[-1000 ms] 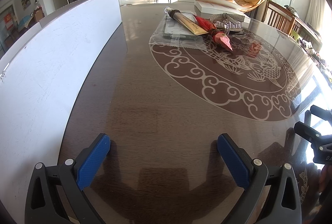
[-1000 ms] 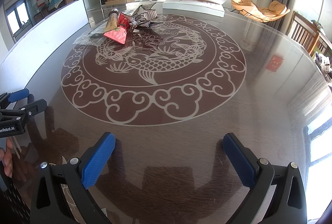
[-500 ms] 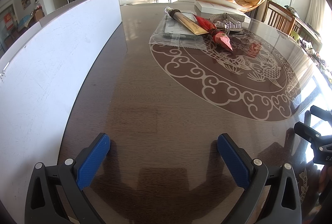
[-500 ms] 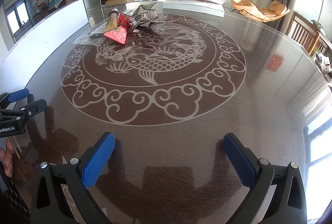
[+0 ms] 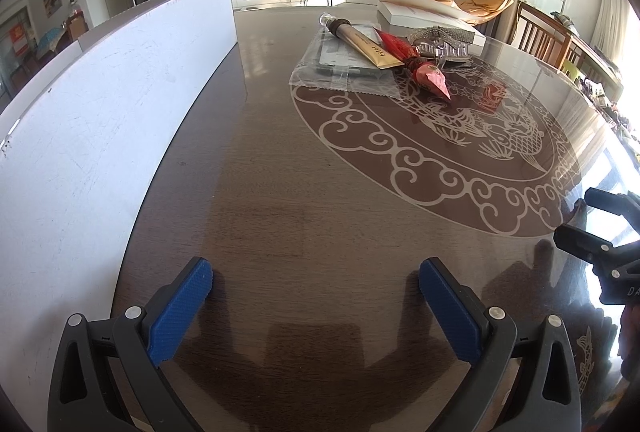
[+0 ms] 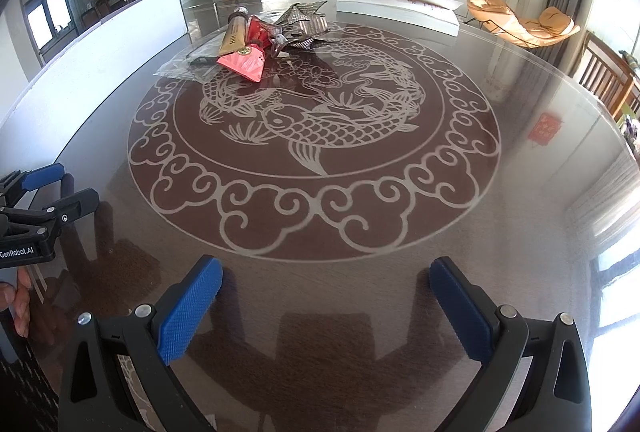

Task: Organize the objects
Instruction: 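Grasp the red snack packet with the right gripper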

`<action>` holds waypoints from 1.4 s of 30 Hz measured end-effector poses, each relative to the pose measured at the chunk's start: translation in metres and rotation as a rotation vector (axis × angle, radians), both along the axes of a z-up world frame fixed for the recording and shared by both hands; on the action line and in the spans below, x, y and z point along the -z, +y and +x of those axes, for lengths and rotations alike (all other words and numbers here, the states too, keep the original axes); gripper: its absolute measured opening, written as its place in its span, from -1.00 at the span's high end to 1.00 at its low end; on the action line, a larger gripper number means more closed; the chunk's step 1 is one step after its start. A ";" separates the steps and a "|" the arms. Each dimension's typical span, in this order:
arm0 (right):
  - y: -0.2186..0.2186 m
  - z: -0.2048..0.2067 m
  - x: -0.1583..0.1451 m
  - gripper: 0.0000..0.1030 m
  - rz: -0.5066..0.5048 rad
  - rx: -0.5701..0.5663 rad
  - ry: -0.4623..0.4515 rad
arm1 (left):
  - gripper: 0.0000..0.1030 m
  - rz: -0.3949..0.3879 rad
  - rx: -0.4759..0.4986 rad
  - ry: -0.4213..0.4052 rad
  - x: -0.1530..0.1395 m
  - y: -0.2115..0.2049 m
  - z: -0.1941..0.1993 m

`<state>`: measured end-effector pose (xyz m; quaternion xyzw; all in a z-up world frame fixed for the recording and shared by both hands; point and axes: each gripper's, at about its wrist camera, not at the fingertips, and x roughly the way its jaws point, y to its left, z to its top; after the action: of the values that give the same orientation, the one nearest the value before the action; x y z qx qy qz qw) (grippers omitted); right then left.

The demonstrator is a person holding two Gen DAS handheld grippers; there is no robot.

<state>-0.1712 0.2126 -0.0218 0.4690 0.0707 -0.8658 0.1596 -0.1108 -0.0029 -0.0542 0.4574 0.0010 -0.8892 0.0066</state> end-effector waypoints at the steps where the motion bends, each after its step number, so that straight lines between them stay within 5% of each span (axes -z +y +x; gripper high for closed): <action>1: -0.007 -0.011 -0.004 -0.92 -0.022 -0.005 -0.002 | -1.00 0.002 0.000 0.000 0.000 0.000 0.000; 6: -0.065 -0.082 -0.029 -0.62 -0.113 -0.052 0.035 | -1.00 0.002 0.001 0.000 0.000 -0.001 0.000; 11: -0.116 -0.150 -0.023 -0.48 -0.037 -0.014 0.000 | -1.00 0.004 0.002 0.000 -0.001 -0.001 -0.001; 13: -0.118 -0.159 -0.010 -0.05 -0.015 0.007 -0.052 | -1.00 0.004 0.002 0.000 -0.001 -0.001 -0.001; 14: -0.116 -0.157 -0.009 0.37 -0.021 0.011 -0.047 | -1.00 0.004 0.002 0.000 -0.001 0.000 -0.001; 18: -0.101 -0.113 -0.013 0.38 -0.072 -0.059 -0.037 | -1.00 0.004 0.001 -0.001 0.000 0.000 -0.001; 26: -0.041 0.039 -0.005 0.38 0.055 -0.131 0.084 | -1.00 0.003 0.000 -0.001 0.000 0.001 -0.001; 28: -0.032 0.062 -0.006 0.24 0.077 -0.135 0.130 | -1.00 0.003 0.000 -0.001 0.001 0.001 -0.001; 30: -0.023 0.076 -0.009 -0.54 0.083 -0.119 0.180 | -1.00 0.003 0.000 -0.001 0.001 0.001 -0.001; 31: -0.018 0.081 -0.012 -0.69 0.078 -0.112 0.204 | -1.00 0.003 0.000 -0.001 0.001 0.001 -0.001; 42: 0.052 0.089 -0.042 -0.77 0.059 -0.117 0.319 | -1.00 0.003 -0.006 -0.011 0.000 0.001 -0.002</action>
<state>-0.0825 0.2643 0.0201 0.3250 0.1476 -0.9160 0.1828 -0.1126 -0.0016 -0.0541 0.4622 0.0035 -0.8867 0.0087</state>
